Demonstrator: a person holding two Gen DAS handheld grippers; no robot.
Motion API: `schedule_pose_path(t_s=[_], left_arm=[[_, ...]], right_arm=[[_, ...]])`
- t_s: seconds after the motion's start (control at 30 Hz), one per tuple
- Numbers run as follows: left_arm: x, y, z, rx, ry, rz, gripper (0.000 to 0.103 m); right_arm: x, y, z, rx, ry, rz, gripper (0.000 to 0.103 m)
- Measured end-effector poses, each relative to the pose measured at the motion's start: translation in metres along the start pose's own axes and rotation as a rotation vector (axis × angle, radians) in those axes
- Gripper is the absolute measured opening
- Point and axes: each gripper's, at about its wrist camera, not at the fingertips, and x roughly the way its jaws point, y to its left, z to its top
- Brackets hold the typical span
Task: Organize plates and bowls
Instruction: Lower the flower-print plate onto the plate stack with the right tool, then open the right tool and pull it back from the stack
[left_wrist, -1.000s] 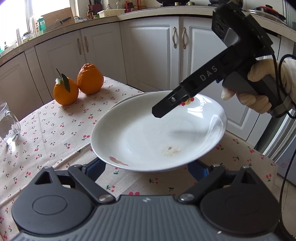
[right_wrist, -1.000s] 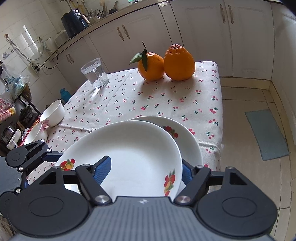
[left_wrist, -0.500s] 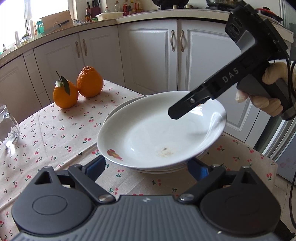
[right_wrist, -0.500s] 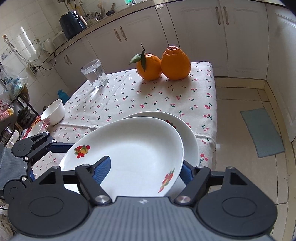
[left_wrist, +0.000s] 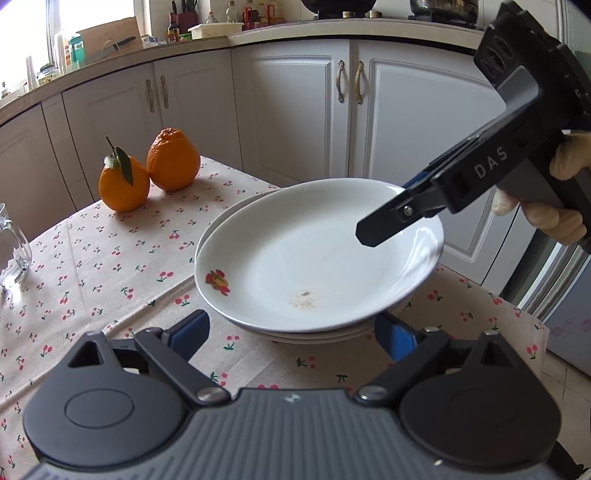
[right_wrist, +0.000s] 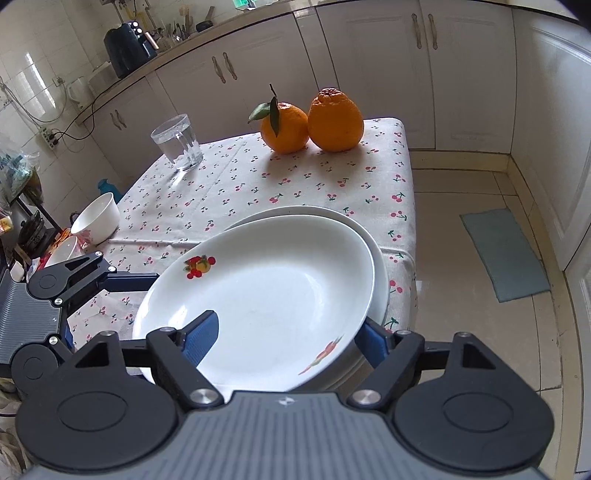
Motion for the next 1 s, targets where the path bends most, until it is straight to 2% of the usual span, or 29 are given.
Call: schedule_pose_path(t_s=[0.2, 0.53, 0.87, 1.0], left_arm=[[0.0, 0.0, 0.0, -0.004, -0.001, 0.0, 0.096], [0.002, 0.003, -0.002, -0.01, -0.002, -0.014, 0.099], [0.002, 0.003, -0.005, -0.011, -0.004, -0.013, 0.099], [0.002, 0.003, -0.007, -0.013, -0.005, -0.018, 0.099]], right_arm=[[-0.001, 0.012, -0.003, 0.007, 0.007, -0.071, 0.087], [0.001, 0.026, -0.008, -0.023, 0.025, -0.134, 0.089], [0.005, 0.031, -0.012, -0.044, 0.065, -0.182, 0.09], [0.005, 0.031, -0.015, -0.052, 0.064, -0.175, 0.091]])
